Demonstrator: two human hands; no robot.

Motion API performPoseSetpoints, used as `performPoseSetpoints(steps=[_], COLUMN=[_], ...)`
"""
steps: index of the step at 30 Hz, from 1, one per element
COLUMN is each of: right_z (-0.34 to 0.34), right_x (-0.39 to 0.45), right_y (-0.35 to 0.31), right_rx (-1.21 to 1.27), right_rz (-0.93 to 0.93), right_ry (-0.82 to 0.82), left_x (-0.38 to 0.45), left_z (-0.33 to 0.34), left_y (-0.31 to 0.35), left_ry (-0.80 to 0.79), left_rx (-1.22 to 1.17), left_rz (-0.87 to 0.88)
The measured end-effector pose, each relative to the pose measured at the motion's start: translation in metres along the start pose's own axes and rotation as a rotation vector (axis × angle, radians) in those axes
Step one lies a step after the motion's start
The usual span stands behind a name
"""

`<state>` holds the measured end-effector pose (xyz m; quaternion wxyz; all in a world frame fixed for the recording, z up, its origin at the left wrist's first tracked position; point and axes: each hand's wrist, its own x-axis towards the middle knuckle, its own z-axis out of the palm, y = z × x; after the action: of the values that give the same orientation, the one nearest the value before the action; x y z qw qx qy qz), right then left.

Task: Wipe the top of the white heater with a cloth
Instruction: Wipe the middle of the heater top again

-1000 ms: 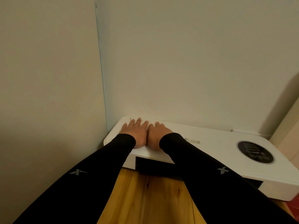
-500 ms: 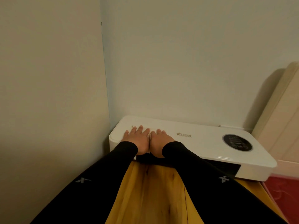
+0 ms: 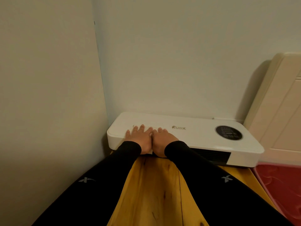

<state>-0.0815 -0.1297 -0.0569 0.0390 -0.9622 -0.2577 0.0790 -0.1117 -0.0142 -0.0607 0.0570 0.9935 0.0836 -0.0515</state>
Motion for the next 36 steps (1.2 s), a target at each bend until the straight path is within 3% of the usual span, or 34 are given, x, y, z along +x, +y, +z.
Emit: performPoseSetpoints(steps=[36], right_z=[-0.013], right_x=[0.084], right_y=[0.046], right_rx=[-0.033], right_rz=[0.001], right_ry=[0.012], left_x=[0.1], left_z=[-0.002], left_y=[0.013], left_ry=[-0.003], left_rx=[-0.053], left_rz=[0.011])
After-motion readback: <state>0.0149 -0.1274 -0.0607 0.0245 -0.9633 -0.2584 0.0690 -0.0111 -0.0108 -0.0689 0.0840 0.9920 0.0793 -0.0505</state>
